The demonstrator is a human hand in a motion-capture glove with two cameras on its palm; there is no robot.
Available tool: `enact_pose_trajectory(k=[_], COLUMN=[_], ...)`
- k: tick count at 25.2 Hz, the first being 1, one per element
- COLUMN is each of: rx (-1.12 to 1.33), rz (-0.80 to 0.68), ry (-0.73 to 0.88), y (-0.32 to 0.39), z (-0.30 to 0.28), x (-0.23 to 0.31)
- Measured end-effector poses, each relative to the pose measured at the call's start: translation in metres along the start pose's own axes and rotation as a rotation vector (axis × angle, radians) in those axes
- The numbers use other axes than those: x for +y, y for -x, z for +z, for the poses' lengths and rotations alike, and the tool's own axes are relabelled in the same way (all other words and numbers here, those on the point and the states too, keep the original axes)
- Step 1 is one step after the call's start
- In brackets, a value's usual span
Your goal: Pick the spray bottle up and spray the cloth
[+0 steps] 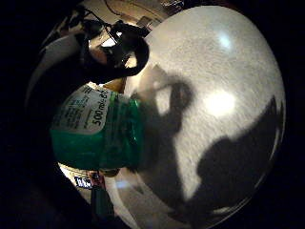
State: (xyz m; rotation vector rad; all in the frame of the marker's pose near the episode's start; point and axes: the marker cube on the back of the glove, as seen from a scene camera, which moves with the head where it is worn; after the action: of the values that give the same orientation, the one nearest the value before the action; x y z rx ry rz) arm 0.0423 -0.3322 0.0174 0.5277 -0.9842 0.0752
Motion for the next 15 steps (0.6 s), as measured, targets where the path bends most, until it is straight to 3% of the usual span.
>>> enact_pose_trajectory(k=[8,15], rx=[0.06,0.263], rz=[-0.036,-0.028], ry=[-0.024,0.12], y=[0.005,0.035], z=[-0.003,-0.032], x=[-0.002,-0.003])
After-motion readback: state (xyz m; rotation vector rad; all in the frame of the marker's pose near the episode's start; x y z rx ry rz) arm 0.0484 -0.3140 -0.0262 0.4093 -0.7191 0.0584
